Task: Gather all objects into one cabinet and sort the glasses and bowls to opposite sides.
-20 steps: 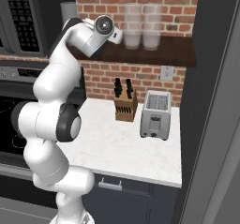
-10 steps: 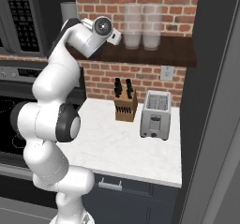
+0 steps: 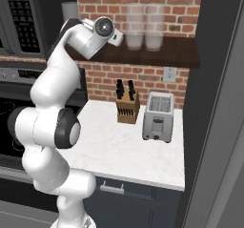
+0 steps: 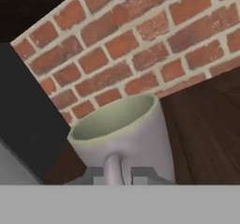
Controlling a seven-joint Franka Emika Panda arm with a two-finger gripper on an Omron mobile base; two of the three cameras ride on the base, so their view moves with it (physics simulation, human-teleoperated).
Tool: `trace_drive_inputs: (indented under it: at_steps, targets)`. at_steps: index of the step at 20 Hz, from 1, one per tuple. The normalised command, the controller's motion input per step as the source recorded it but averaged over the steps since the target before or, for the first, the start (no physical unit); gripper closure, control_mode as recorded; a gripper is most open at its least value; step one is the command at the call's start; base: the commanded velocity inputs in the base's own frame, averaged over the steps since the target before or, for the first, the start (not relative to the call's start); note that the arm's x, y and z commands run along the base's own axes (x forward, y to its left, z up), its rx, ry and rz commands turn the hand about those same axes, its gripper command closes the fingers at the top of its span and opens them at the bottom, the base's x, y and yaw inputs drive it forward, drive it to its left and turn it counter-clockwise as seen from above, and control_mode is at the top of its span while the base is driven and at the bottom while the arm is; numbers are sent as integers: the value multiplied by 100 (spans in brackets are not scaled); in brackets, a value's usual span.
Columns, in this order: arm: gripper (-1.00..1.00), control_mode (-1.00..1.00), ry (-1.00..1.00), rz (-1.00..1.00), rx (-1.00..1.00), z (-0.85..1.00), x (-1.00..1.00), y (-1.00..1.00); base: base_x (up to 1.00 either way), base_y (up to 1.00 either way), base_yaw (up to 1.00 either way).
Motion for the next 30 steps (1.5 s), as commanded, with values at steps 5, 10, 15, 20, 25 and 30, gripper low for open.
trace_drive_inputs:
  at_steps: [5, 10, 15, 20, 25, 30]
  targets:
    - [100, -100, -15, 0, 0, 0, -75, 0, 0, 0, 0]
    - [100, -100, -5, 0, 0, 0, -31, 0, 0, 0, 0]
    - [100, -100, -5, 0, 1, 43, -72, -1, 0, 0, 0]
    - [100, -100, 0, 0, 1, 49, -97, -1, 0, 0, 0]
    - [100, -100, 0, 0, 4, 14, -100, -5, 0, 0, 0]
    - [100, -100, 1, 0, 8, 0, -100, -6, 0, 0, 0]
